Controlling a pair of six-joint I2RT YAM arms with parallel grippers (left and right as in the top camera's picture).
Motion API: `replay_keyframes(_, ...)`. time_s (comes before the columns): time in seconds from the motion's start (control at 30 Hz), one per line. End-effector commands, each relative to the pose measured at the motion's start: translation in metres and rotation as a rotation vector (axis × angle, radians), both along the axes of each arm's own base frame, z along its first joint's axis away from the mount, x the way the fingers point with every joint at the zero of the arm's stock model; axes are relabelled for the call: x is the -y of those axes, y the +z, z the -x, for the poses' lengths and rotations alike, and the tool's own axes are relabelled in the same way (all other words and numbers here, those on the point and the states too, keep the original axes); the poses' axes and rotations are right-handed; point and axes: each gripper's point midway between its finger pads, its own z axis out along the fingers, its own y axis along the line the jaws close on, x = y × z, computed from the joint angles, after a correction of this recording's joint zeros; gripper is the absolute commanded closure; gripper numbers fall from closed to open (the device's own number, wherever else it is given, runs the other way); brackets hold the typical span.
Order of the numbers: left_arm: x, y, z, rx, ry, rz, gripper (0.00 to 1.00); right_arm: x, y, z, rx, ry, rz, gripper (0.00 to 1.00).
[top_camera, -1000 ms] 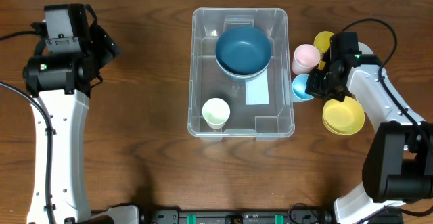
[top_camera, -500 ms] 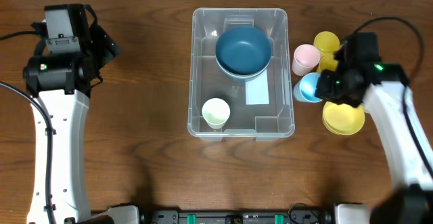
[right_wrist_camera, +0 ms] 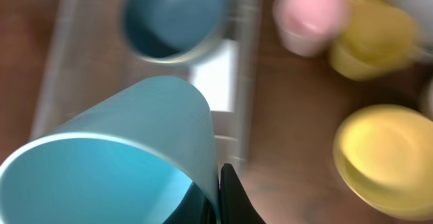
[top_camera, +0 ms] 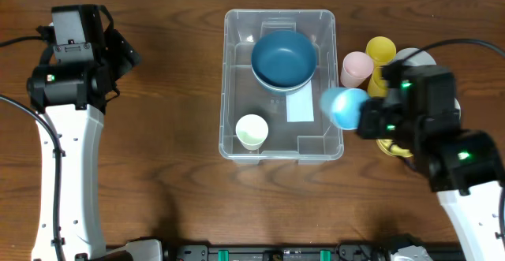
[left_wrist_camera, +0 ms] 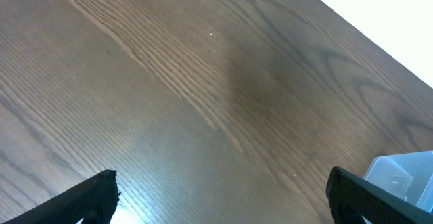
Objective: Pack container
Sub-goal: 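Carry the light blue cup and drop it into the white cup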
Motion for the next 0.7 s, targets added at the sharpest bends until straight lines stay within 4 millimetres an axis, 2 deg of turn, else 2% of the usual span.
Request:
replay_keyframes(0.0,-0.002,0.006,0.000,0.011,0.004,-0.014,0.02,-0.039,0.005,0.002,0.044,0.134,0.006,0.99)
replay_keyframes(0.13,-0.002,0.006,0.000,0.011,0.004,-0.014,0.02,-0.079,-0.002,-0.005,0.078,0.226,0.048,0.99)
replay_keyframes(0.23,-0.002,0.006,0.000,0.011,0.004,-0.014,0.02,-0.111,-0.018,-0.010,0.072,0.292,0.061,0.99)
replay_keyframes(0.37,-0.002,0.006,0.000,0.011,0.004,-0.013,0.02,-0.143,-0.044,-0.015,0.039,0.356,0.078,0.99)
replay_keyframes(0.5,-0.002,0.006,0.000,0.011,0.004,-0.013,0.02,-0.159,-0.072,-0.019,-0.010,0.386,0.110,0.99)
replay_keyframes(0.67,-0.002,0.006,0.000,0.011,0.004,-0.013,0.02,-0.160,-0.098,-0.022,-0.068,0.385,0.147,0.99)
